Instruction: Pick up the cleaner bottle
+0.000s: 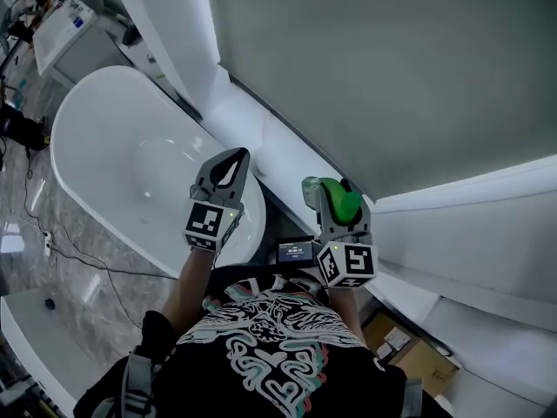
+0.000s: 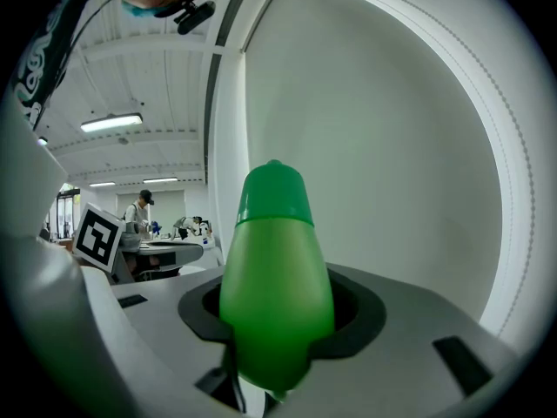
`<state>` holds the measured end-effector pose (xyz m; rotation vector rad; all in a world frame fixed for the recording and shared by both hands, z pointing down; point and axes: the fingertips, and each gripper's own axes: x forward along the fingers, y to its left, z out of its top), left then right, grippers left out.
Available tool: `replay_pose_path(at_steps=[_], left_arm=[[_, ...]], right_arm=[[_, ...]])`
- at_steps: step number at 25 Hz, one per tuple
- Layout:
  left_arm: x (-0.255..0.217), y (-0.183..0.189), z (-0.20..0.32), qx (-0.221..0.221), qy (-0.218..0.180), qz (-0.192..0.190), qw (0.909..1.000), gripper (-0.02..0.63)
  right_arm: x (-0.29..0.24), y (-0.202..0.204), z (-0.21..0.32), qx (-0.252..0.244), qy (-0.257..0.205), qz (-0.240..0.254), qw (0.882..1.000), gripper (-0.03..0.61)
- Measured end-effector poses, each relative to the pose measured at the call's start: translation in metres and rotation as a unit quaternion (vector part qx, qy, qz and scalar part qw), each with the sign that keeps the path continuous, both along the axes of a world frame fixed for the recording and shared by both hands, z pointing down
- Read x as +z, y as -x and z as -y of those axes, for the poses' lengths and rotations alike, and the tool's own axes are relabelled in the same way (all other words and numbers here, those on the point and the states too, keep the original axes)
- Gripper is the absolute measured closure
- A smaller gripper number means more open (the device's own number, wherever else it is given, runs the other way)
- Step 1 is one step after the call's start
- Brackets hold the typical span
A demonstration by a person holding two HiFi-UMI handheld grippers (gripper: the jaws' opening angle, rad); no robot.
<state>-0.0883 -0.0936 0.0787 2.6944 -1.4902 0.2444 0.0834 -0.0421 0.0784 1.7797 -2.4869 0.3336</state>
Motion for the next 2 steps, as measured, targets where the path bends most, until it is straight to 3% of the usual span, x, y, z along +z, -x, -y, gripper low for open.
replay_pose_path(at_steps=[2], left_arm=[[0.0009,0.0021,-0.0010,-0.001,0.002,0.001,1.0000,0.595]], right_arm=[[0.0000,0.0038,-0.0002,-0.003,0.001,0.001,1.000,0.371]])
